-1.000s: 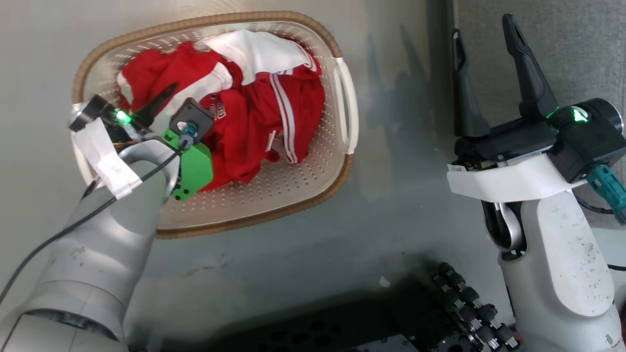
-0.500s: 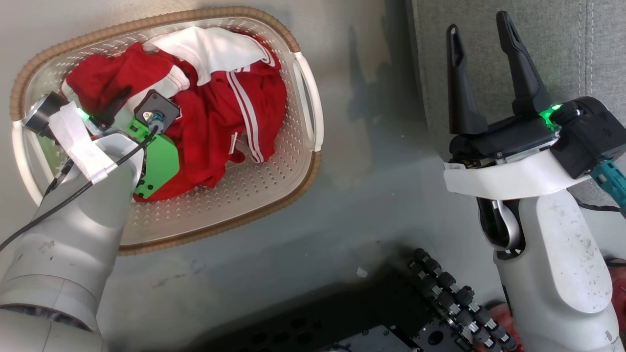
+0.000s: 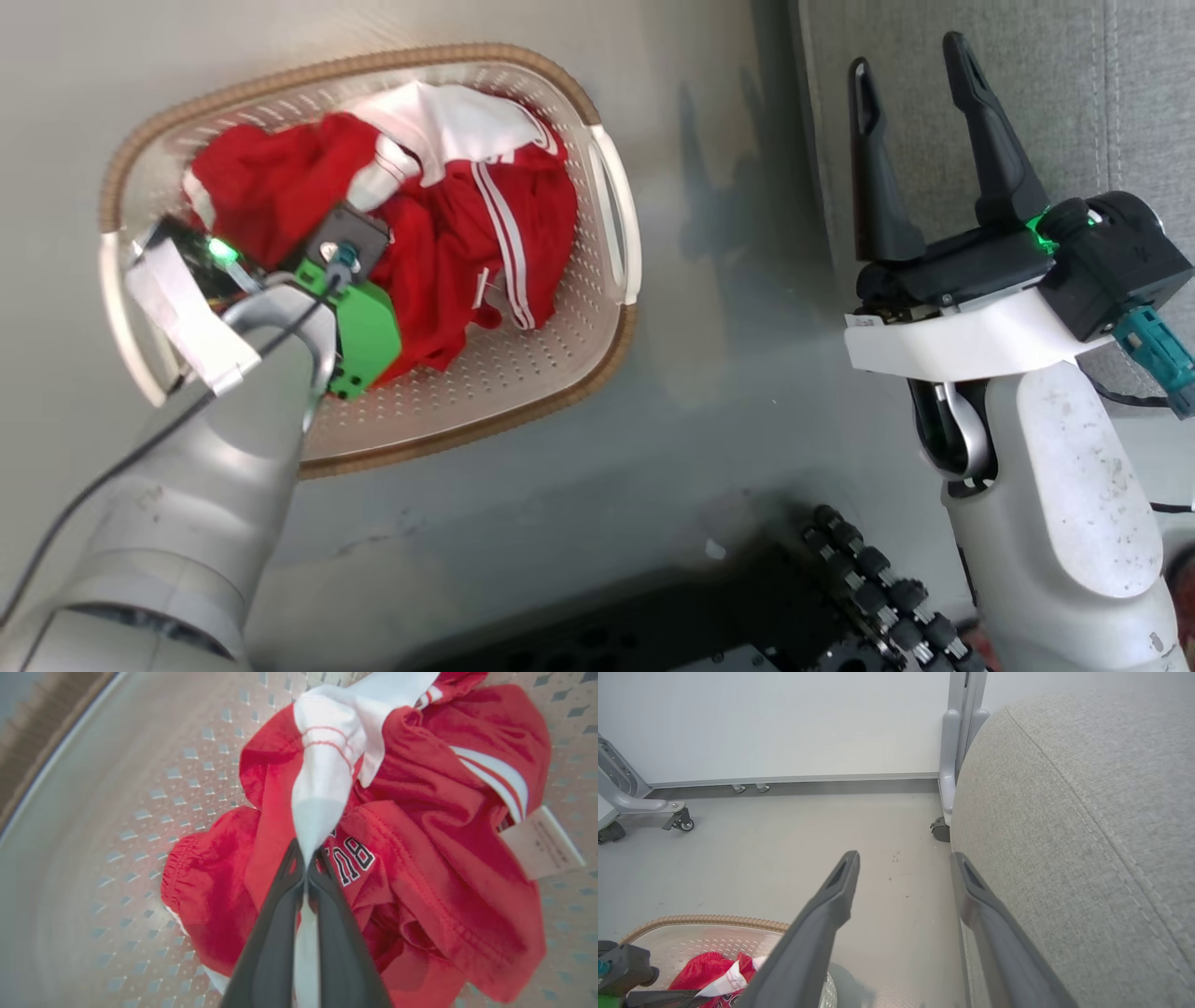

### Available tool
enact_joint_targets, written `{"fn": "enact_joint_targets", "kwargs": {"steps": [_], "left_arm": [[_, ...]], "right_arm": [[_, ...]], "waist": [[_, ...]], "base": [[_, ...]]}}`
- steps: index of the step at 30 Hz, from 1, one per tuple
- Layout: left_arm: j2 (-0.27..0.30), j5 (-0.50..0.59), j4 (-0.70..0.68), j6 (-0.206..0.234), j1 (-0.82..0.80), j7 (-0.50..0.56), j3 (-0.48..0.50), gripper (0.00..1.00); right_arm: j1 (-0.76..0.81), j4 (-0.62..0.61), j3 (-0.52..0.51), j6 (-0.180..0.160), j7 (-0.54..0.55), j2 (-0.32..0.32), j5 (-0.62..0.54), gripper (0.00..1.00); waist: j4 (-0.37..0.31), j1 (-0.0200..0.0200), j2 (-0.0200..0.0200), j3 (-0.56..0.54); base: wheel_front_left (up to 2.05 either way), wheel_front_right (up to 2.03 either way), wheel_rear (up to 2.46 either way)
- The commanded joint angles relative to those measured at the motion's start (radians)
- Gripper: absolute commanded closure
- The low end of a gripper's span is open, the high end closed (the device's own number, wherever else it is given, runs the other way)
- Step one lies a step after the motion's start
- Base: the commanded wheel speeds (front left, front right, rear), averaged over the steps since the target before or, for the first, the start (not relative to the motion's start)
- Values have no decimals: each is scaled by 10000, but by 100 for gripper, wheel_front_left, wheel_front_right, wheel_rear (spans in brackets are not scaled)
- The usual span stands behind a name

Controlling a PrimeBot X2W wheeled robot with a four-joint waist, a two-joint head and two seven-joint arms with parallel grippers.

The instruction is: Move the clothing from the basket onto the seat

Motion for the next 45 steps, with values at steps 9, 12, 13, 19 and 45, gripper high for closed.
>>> {"fn": "enact_joint_targets", "kwargs": {"steps": [9,12,13,19,45], "left_arm": [[-591,-1192,-1581,-64,1693,-375,615,100],[-610,-1459,-2876,-108,2550,-379,731,100],[-610,-1554,-3428,-85,2894,-379,843,100],[-503,-1744,-5840,-154,4649,-382,1073,100],[-797,-1709,-10204,103,6204,-360,302,100]], "right_arm": [[1104,392,-44,1,-35,-30,-577,0],[1631,557,-2,1,-35,-28,-645,0],[1850,620,33,1,-35,-28,-684,0],[3112,875,61,1,-35,-30,-757,0],[5627,1237,970,1,-35,-28,26,0]], "waist": [[1416,0,0,-3223],[1671,0,0,-4307],[1762,0,0,-4719],[2161,0,0,-6811],[2620,0,0,-9681]], "base": [[0,0,0],[0,0,0],[0,0,0],[0,0,0],[0,0,0]]}}
